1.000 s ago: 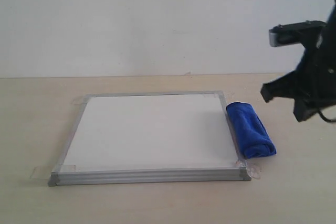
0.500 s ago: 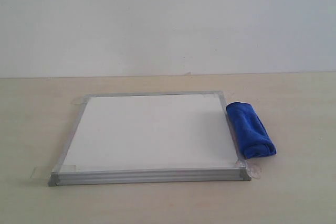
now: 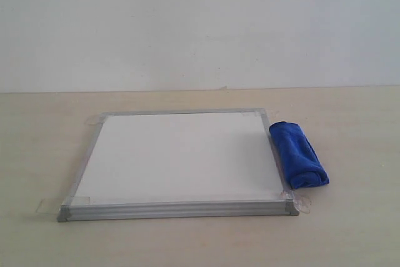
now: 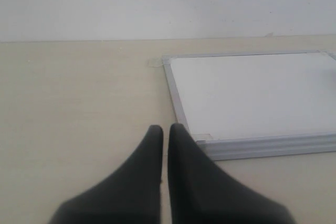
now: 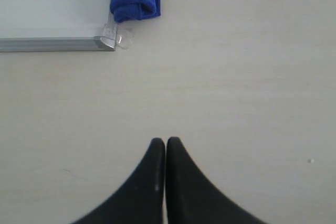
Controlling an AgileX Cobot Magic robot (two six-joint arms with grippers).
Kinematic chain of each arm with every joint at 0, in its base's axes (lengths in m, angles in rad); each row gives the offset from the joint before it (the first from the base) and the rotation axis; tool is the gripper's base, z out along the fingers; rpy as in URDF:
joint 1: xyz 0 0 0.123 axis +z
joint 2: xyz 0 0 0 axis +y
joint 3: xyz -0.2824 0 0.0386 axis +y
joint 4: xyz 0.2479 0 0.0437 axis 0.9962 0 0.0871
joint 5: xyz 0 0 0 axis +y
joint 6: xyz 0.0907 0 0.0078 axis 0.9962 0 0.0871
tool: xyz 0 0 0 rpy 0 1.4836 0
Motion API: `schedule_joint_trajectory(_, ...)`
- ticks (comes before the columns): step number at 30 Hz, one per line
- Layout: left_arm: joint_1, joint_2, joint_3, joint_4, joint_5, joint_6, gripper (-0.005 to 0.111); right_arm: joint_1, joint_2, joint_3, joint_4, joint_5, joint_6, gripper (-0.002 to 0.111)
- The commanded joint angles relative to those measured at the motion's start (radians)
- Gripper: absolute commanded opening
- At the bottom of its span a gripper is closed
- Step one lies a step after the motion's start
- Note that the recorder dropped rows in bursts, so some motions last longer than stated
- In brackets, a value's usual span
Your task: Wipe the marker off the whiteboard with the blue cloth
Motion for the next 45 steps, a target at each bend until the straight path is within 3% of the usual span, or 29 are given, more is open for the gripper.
schedule_joint_trajectory(1,0.002,-0.002,0.004,-0.002,0.001,-0.005,0.004,-0.006,-0.023,0.006,-0.001,-0.008,-0.003,0.000)
schedule_joint_trajectory(8,0.002,-0.002,0.004,-0.002,0.001,-0.005,0.004,-0.006,-0.121,0.006,-0.001,-0.041,-0.003,0.000)
schedule_joint_trajectory(17,0.002,-0.002,0.004,-0.002,0.001,-0.005,0.004,-0.049,-0.407,0.006,0.008,-0.421,-0.020,0.000)
schedule_joint_trajectory(21,0.002,-0.002,0.004,-0.002,0.001,-0.005,0.004,-0.049,-0.483,0.009,0.001,-0.504,-0.187,0.000)
schedule_joint_trajectory(25,0.002,-0.002,0.004,-0.002,0.001,-0.005,0.004,-0.057,-0.497,0.166,-0.004,-0.616,-0.227,0.000)
schedule_joint_trajectory(28,0.002,-0.002,0.004,-0.002,0.001,-0.005,0.004,-0.057,-0.497,0.418,-0.004,-0.963,-0.228,0.000)
schedule_joint_trajectory(32,0.002,-0.002,0.004,-0.002,0.001,-0.005,0.004,-0.057,-0.497,0.679,0.027,-1.111,-0.218,0.000)
schedule_joint_trajectory(40,0.002,-0.002,0.004,-0.002,0.001,-0.005,0.004,-0.055,-0.497,0.693,0.028,-0.799,-0.218,0.000)
schedule_joint_trajectory(45,0.002,-0.002,0.004,-0.002,0.001,-0.005,0.004,-0.049,-0.497,0.693,0.028,-0.788,-0.220,0.000)
